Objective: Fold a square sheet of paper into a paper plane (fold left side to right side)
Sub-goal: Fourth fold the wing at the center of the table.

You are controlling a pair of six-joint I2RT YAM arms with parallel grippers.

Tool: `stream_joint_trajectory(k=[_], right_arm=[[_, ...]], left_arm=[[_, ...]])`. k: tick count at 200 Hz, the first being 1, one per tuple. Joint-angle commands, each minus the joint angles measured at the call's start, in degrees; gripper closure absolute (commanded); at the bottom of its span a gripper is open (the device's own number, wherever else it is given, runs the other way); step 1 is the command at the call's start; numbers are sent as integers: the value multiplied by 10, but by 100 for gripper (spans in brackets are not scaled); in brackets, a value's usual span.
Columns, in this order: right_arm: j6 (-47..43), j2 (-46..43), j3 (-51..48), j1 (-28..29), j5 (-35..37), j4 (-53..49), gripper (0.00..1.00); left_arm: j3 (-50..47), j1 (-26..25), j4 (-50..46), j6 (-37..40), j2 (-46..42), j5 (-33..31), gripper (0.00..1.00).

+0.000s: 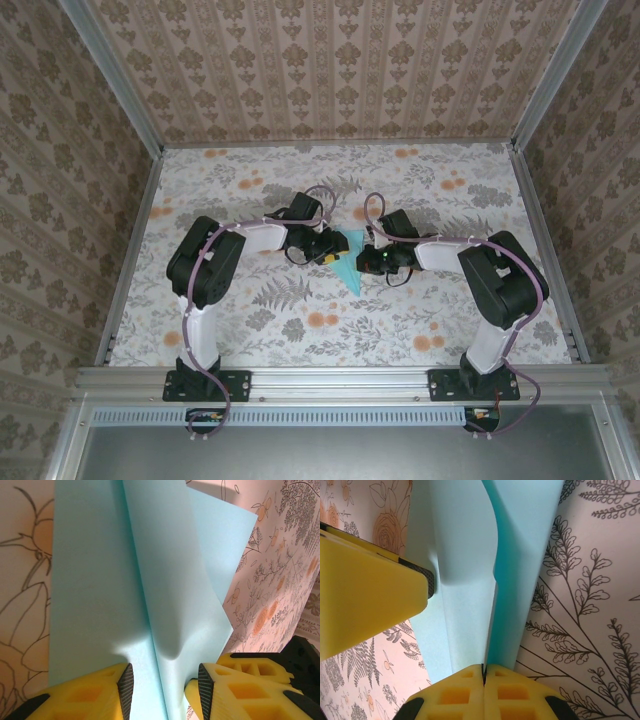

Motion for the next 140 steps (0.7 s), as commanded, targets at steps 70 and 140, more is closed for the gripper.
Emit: stream_joint_trajectory(k=[70, 140], right_arm=[[-19, 24, 14, -1, 13, -39, 99], [-8, 26, -8, 4, 16, -42, 99]], left_arm=[[11, 1, -45, 8, 10, -8, 58], [40, 7, -86, 43, -25, -17, 55]])
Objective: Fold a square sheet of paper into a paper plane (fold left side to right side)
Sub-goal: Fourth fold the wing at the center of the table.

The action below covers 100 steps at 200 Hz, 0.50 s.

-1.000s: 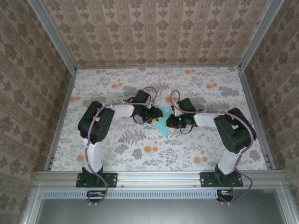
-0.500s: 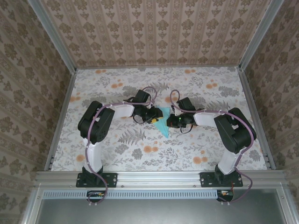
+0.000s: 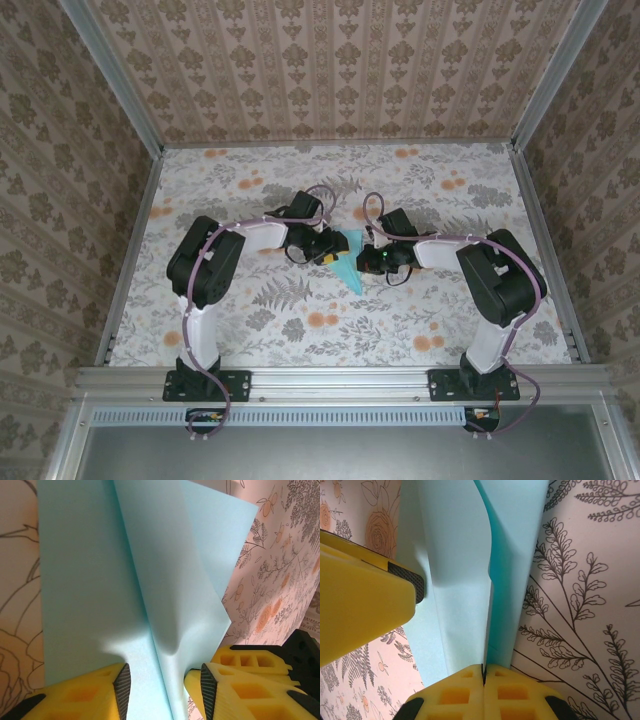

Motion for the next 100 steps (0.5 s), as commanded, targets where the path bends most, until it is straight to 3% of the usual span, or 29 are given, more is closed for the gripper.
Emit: stream_joint_trajectory(k=[1, 100], right_arm=[[3, 15, -19, 3, 14, -28, 99], [10, 6, -13, 8, 3, -21, 99]], left_arm=[[24, 7, -49, 33, -25, -14, 55], [28, -13, -14, 7, 1, 9, 57]])
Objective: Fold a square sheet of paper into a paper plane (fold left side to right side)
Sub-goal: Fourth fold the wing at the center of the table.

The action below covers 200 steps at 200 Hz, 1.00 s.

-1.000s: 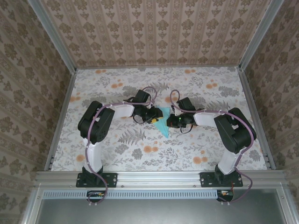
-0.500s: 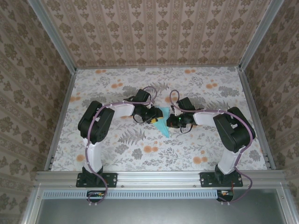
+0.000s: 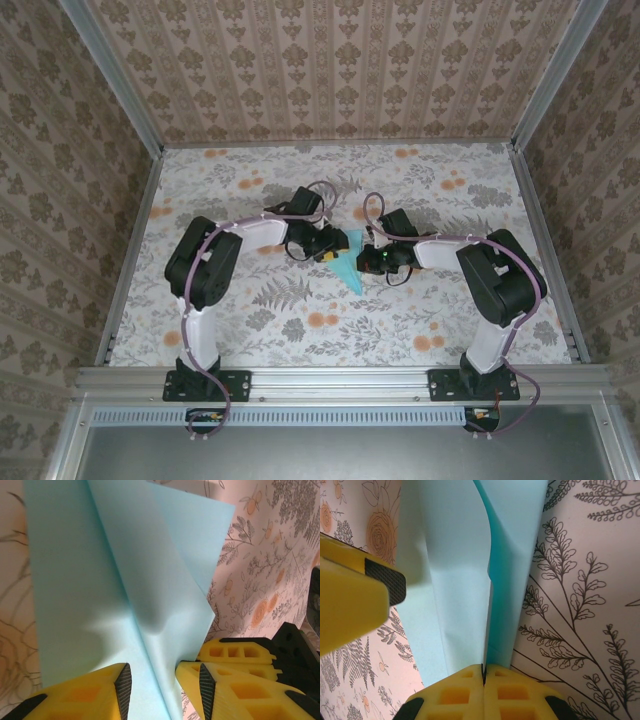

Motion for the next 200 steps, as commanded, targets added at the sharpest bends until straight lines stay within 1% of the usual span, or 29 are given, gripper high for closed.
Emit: stream_joint_trajectory(k=[1, 76, 142, 200], right_arm=[[9, 6, -10, 7, 4, -26, 99], [27, -24, -13, 8, -18, -10, 99], [34, -32, -17, 11, -15, -8, 99], [28, -14, -12, 11, -1, -13, 99]], left_arm=[[10, -8, 16, -12, 11, 12, 57], [-6, -10, 18, -28, 29, 1, 62], [-11, -9, 16, -30, 31, -3, 63], [-9, -9, 12, -28, 31, -3, 63]])
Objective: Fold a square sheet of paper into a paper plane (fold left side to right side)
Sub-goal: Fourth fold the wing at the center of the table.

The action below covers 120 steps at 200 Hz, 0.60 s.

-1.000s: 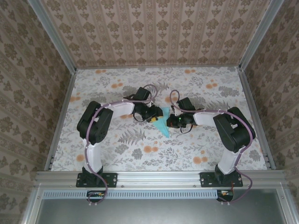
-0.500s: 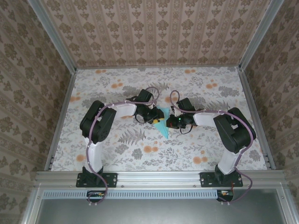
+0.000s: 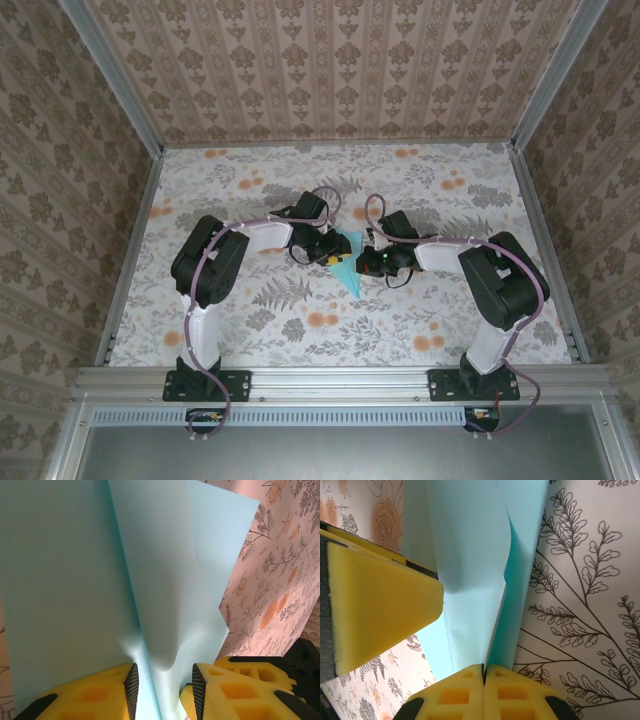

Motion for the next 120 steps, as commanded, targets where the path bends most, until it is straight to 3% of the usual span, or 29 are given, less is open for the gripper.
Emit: stream_joint_trajectory(k=[1, 120], right_arm=[[0, 2, 0, 5, 8, -12, 99], [-24, 11, 18, 5, 30, -50, 99]], left_arm=[[-6, 1, -5, -6, 9, -5, 63], [-3, 4, -13, -2, 9, -7, 64]])
